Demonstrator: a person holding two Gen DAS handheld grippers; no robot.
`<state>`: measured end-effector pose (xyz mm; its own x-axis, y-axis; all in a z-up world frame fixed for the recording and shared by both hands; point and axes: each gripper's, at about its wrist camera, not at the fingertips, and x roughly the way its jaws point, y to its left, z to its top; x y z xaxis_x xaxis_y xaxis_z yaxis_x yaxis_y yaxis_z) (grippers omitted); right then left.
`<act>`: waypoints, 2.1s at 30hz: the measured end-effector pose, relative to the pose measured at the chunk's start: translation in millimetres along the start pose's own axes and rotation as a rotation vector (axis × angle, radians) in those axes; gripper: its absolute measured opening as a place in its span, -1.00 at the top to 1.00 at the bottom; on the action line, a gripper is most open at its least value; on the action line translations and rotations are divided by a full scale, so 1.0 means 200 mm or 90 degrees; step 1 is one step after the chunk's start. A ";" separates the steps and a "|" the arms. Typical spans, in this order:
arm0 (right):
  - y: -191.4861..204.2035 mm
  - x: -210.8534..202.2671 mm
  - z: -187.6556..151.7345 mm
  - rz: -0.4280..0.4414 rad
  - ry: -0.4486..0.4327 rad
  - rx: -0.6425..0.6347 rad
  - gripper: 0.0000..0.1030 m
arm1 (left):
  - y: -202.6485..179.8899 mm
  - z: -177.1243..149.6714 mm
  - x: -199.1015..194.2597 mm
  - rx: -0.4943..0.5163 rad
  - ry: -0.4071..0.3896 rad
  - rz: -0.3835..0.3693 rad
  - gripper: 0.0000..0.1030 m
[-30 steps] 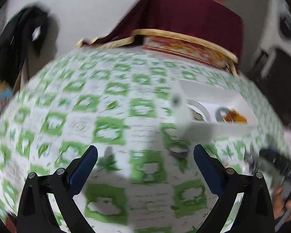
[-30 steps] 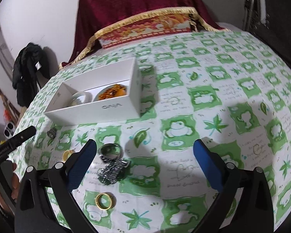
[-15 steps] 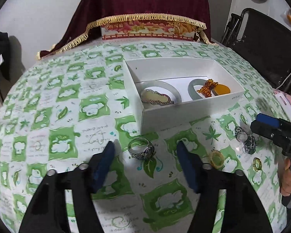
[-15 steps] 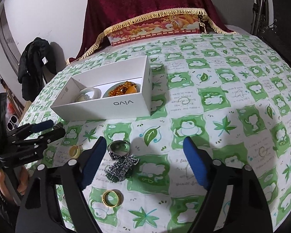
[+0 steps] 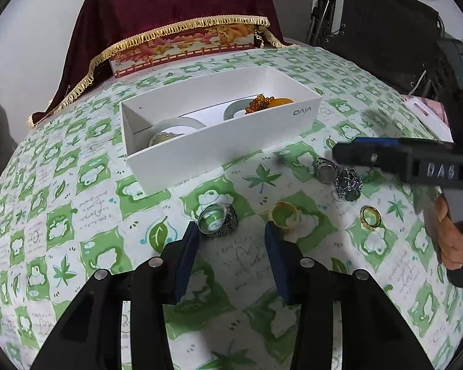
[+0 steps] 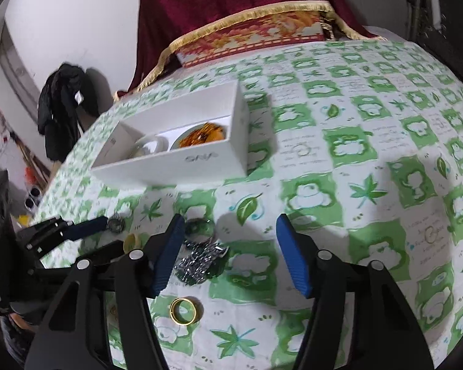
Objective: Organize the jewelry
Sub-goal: 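Close the left tool on the large silver ring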
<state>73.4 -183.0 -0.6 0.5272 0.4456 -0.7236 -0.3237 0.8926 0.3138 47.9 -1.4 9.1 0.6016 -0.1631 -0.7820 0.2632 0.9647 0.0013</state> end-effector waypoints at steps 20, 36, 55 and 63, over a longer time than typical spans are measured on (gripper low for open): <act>-0.04 0.00 0.01 0.045 0.006 0.040 -0.18 | 0.06 0.04 0.01 -0.045 -0.004 -0.018 0.19; 0.21 0.07 -0.05 -0.060 0.025 -0.140 0.23 | 0.02 0.03 0.02 -0.027 -0.001 -0.018 0.22; 0.22 0.04 -0.04 -0.049 0.006 -0.141 0.53 | -0.01 0.03 0.00 -0.010 -0.010 -0.021 0.46; 0.20 0.06 -0.04 -0.047 0.021 -0.133 0.53 | 0.00 0.05 0.03 -0.017 -0.001 -0.019 0.38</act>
<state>60.1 -141.9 -2.5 0.5309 0.3741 -0.7604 -0.4429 0.8875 0.1274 59.9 -4.4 10.5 0.5954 -0.1925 -0.7800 0.2605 0.9647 -0.0392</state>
